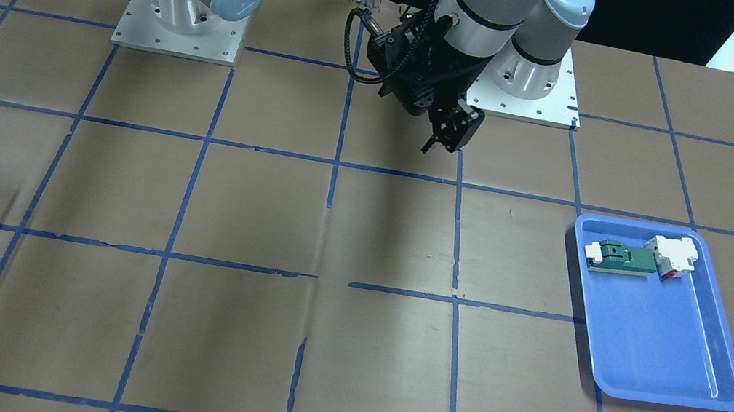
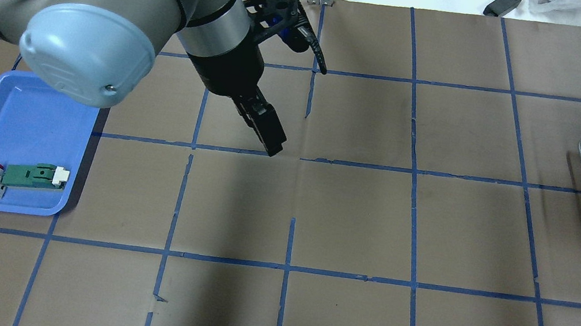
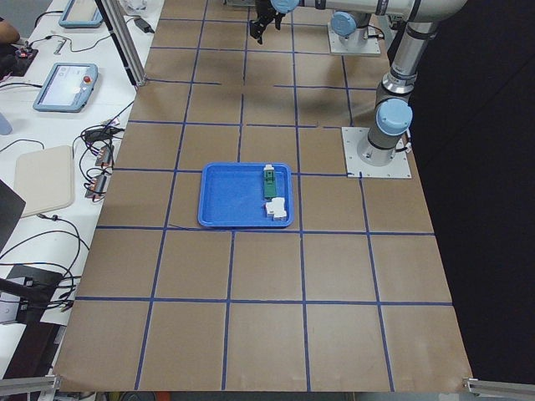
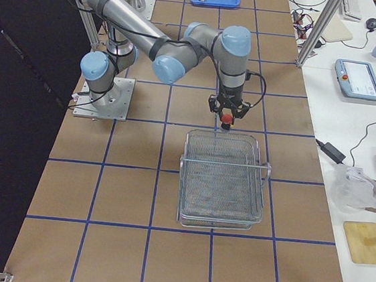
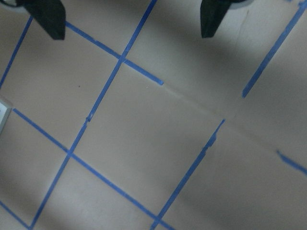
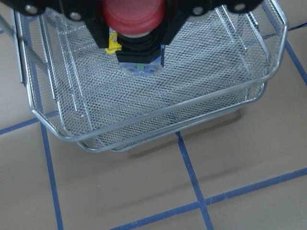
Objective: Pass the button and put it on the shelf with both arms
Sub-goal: 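Carry the button with the right gripper over the wire basket while the left arm withdraws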
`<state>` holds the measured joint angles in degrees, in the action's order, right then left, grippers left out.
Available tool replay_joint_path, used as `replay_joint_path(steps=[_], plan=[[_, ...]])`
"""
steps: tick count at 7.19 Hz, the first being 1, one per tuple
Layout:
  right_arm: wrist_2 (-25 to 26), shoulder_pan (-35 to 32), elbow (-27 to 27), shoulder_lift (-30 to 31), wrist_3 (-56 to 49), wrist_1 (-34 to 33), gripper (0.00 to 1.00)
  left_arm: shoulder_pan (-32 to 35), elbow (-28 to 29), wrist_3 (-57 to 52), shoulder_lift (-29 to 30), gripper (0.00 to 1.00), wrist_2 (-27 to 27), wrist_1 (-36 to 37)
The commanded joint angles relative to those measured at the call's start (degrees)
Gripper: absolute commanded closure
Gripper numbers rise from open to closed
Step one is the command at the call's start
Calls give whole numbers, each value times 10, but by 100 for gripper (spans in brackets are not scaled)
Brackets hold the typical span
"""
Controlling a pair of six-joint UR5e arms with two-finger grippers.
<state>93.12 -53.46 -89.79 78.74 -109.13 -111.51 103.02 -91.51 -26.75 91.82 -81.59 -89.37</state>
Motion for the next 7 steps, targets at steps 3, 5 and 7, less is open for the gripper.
replay_joint_path(steps=[3, 5, 7], plan=[[6, 28, 18, -43, -26, -6, 93, -49, 7, 251, -20, 0, -46, -11], [-1, 28, 9, -41, 1, -1, 0, -64, 13, 259, -21, 0, -65, -12], [0, 20, 4, -11, 73, 14, 0, -88, 19, 259, -21, 0, -65, -12]])
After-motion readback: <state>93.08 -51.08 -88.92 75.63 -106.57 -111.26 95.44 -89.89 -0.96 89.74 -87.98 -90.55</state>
